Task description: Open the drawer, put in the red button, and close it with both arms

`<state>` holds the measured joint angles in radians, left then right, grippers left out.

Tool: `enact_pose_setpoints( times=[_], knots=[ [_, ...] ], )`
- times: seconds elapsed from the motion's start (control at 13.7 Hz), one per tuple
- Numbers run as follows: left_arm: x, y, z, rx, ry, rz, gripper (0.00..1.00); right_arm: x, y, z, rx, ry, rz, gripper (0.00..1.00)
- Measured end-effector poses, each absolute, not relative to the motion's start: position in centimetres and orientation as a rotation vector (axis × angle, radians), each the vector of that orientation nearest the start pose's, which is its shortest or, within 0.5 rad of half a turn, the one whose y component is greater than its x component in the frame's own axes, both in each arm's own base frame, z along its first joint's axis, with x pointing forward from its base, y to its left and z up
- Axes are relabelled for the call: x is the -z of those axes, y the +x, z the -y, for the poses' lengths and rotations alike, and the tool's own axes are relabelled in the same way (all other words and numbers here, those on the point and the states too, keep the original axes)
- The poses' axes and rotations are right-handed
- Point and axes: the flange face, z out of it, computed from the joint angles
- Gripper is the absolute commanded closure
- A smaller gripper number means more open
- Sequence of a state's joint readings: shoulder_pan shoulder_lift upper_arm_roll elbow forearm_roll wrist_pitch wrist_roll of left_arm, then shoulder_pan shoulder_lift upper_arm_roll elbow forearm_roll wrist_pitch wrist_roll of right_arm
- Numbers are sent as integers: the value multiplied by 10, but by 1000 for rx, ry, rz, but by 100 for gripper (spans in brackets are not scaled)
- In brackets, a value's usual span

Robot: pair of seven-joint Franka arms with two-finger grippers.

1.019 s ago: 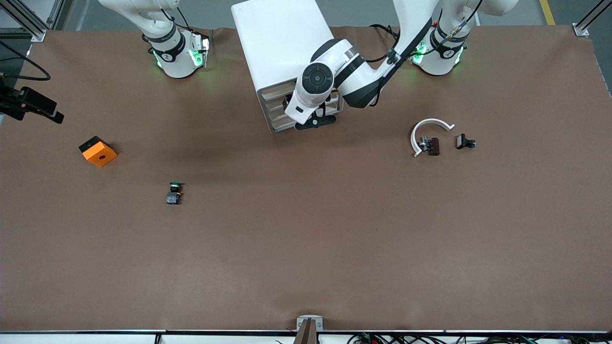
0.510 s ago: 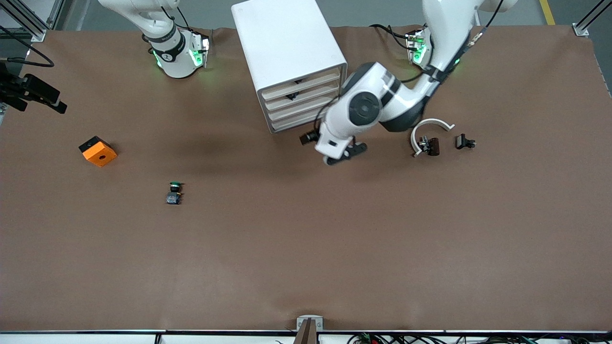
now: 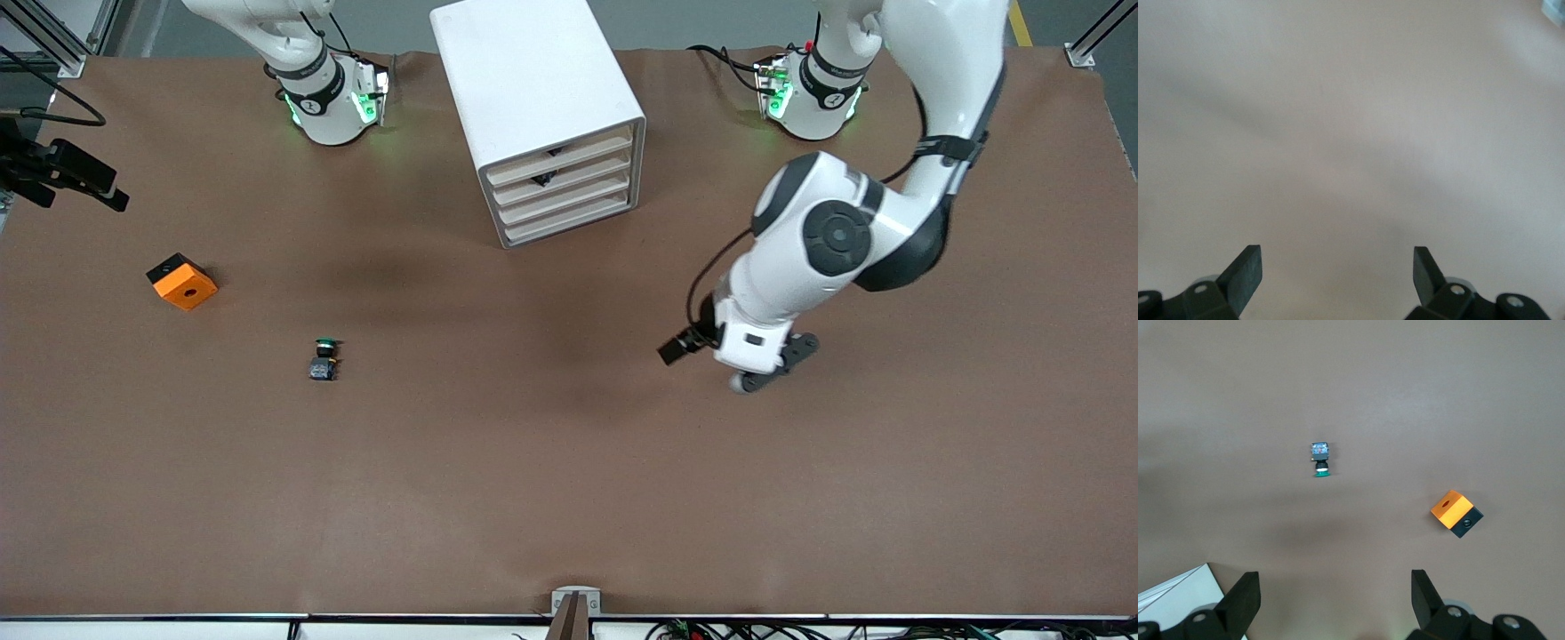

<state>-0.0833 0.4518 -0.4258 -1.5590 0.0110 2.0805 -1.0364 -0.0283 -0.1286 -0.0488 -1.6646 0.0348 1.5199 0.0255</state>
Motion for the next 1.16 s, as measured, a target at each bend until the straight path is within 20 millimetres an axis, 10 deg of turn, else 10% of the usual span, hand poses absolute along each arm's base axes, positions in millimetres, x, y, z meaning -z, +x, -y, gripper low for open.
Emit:
enact_pose_setpoints(
  times=[0.58, 1.16],
  knots=[
    [-487, 669, 151, 84, -3151, 547, 0, -650, 499, 37, -40, -3113, -124, 0],
    [-595, 620, 72, 78, -3118, 186, 0, -654, 495, 35, -45, -3113, -113, 0]
  ],
)
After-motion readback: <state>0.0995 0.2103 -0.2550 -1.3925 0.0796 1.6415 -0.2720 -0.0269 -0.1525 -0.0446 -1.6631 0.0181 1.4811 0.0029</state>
